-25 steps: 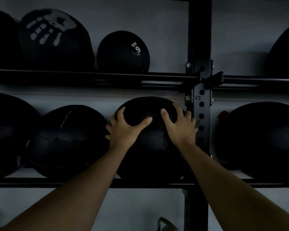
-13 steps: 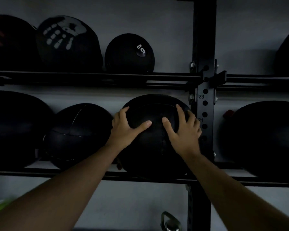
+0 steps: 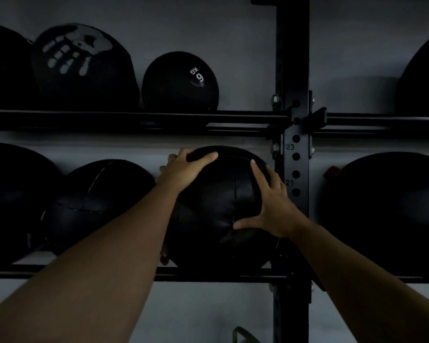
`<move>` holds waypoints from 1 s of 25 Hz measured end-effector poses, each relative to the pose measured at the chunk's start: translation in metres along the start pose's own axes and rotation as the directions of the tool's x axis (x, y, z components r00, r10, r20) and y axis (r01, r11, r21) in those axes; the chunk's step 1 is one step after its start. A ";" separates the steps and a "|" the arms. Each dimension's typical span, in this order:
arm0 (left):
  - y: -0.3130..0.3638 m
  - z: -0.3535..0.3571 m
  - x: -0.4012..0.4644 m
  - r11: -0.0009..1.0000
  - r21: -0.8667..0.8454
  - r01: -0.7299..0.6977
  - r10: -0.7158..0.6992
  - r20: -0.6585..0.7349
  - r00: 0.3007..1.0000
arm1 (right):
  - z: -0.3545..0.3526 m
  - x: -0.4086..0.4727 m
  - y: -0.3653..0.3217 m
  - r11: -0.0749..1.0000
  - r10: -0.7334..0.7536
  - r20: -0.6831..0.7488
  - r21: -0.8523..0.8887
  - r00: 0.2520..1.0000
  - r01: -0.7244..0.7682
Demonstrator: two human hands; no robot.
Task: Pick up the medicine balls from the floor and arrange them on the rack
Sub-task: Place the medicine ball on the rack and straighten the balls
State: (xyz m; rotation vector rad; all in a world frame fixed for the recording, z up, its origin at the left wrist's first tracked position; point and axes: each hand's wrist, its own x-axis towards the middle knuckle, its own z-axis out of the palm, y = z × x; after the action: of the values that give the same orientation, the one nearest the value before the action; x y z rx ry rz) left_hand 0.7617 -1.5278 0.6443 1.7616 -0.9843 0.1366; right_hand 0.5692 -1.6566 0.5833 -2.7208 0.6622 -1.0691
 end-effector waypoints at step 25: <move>-0.025 0.096 -0.067 0.750 -0.596 0.287 -0.566 -0.354 0.744 | -0.027 0.144 -0.044 0.985 0.171 0.018 -0.001 0.985 -0.171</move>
State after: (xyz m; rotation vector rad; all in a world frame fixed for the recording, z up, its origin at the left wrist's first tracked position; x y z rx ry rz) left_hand 0.7006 -1.5683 0.5491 1.3029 -0.1452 0.0301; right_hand 0.6598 -1.6814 0.7046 -2.6134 0.8739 -1.0023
